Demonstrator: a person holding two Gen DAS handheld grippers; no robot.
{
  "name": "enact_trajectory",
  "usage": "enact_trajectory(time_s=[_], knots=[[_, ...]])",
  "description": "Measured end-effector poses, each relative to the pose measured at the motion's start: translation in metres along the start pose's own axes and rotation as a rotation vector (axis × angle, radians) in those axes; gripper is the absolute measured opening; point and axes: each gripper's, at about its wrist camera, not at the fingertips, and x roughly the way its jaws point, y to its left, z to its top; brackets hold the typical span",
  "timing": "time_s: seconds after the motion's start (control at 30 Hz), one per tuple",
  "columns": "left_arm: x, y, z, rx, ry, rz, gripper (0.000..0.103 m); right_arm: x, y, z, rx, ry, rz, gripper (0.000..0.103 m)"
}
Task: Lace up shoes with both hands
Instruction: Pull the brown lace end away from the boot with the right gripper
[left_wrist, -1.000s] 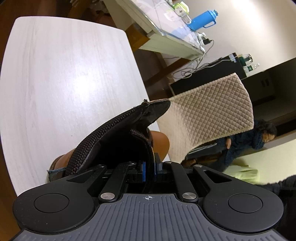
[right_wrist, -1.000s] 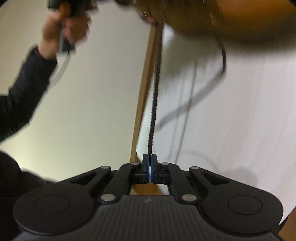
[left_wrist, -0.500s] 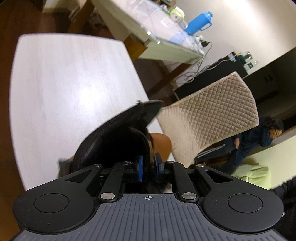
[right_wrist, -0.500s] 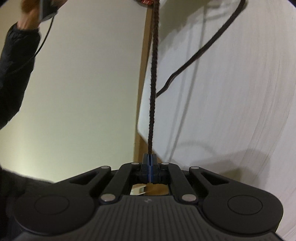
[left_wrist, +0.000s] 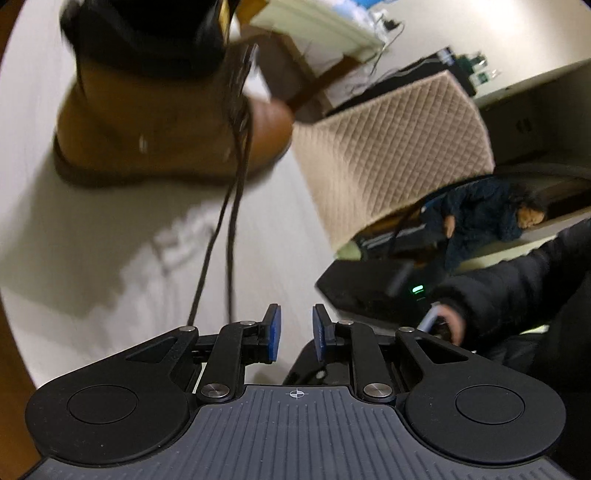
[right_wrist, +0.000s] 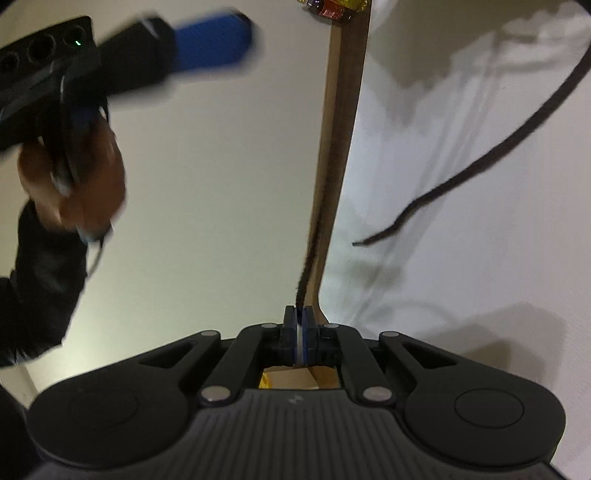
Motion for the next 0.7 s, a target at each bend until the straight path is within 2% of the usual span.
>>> enact_trajectory(time_s=[0.03,0.13,0.2,0.3,0.43,0.47,0.5,0.53,0.6,0.7], knots=[[0.008,0.004,-0.002,0.009,0.014,0.031,0.019,0.001,-0.002,0.0,0.003,-0.002,-0.002,0.019],[0.03,0.019,-0.013,0.074,0.07,0.179,0.019,-0.012,-0.005,-0.004,0.0,-0.029,-0.056,0.021],[0.039,0.024,-0.016,0.106,0.083,0.216,0.019,-0.024,-0.006,-0.008,-0.002,-0.05,-0.097,0.021],[0.045,0.021,-0.016,0.143,0.093,0.23,0.019,-0.047,-0.014,-0.011,0.037,-0.101,-0.138,0.021],[0.058,0.008,-0.015,0.294,0.135,0.341,0.019,-0.083,-0.021,-0.014,0.103,-0.183,-0.149,0.021],[0.061,0.005,-0.016,0.316,0.145,0.356,0.015,-0.088,-0.021,-0.018,0.112,-0.193,-0.149,0.021],[0.062,0.003,-0.018,0.345,0.156,0.374,0.005,-0.093,-0.021,-0.022,0.121,-0.204,-0.149,0.021],[0.064,0.0,-0.02,0.366,0.171,0.389,0.002,-0.098,-0.021,-0.026,0.13,-0.214,-0.149,0.021],[0.068,-0.003,-0.017,0.352,0.219,0.363,0.002,-0.098,-0.018,-0.033,0.138,-0.232,-0.146,0.02],[0.063,-0.005,-0.013,0.32,0.224,0.294,0.002,-0.105,-0.008,-0.035,0.118,-0.273,-0.204,0.02]])
